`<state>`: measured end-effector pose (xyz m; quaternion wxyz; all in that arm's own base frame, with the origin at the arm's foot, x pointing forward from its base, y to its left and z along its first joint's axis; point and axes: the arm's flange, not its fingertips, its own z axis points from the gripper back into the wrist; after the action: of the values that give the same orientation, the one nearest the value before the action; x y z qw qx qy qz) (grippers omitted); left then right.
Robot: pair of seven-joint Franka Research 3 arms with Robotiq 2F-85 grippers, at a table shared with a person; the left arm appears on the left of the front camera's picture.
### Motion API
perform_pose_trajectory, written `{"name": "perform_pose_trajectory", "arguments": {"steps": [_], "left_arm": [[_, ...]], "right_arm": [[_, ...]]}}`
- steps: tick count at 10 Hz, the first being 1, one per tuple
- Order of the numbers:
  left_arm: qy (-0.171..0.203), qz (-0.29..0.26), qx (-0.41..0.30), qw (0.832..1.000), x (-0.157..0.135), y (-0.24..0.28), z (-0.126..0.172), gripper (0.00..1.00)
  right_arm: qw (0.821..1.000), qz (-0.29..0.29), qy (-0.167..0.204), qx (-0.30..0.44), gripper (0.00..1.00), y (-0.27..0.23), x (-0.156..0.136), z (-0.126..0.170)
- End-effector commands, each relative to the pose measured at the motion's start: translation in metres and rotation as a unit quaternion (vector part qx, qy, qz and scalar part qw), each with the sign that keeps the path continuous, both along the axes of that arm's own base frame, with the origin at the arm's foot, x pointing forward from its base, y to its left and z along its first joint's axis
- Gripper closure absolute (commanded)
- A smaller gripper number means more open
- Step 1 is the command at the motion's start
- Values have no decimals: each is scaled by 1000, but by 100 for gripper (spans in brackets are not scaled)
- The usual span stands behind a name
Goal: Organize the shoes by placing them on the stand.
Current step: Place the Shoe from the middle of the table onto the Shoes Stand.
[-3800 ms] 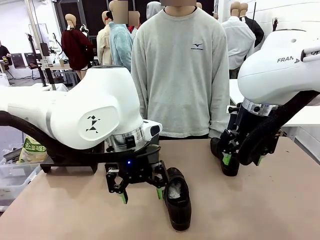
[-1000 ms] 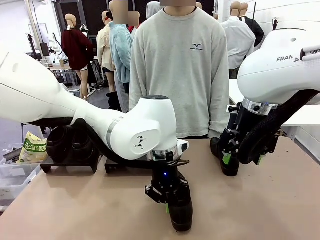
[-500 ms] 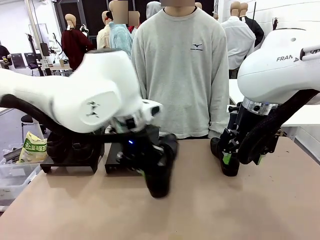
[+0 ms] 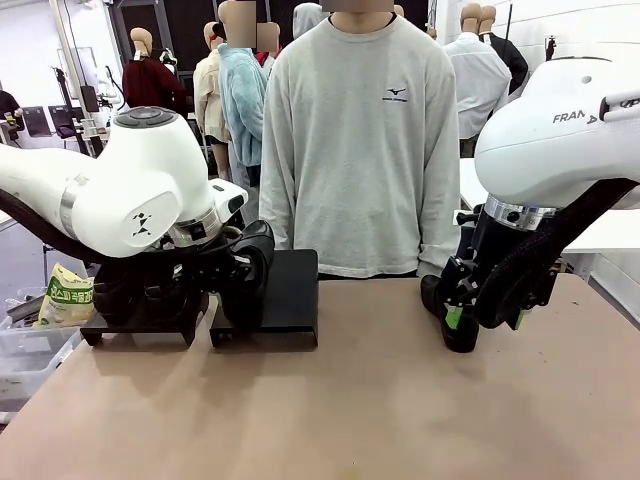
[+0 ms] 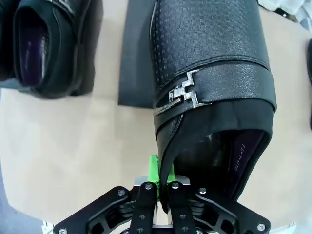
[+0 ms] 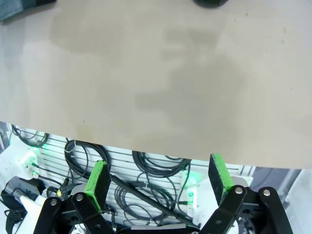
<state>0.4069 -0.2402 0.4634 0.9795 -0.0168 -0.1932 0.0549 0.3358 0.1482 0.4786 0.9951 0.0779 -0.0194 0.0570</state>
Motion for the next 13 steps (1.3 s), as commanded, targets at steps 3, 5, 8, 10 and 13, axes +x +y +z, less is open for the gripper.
{"name": "perform_pose_trajectory", "arguments": {"steps": [3, 5, 8, 10, 13], "left_arm": [[-1, -1, 4, 1000, 9, 1, -1, 100], [-1, -1, 4, 1000, 9, 1, -1, 100], [-39, 18, -26, 999, 31, 12, 6, 100], [-41, 20, -12, 999, 58, 18, 3, 100], [-15, 25, -10, 1000, 87, 25, -14, 100]], "right_arm": [[1000, 1, 4, -9, 0, 0, 3, 2], [1000, 1, 4, -9, 0, 0, 3, 2], [1000, 1, 4, -9, 0, 0, 3, 2], [1000, 1, 4, -9, 0, 0, 3, 2], [1000, 1, 4, -9, 0, 0, 3, 2]]}}
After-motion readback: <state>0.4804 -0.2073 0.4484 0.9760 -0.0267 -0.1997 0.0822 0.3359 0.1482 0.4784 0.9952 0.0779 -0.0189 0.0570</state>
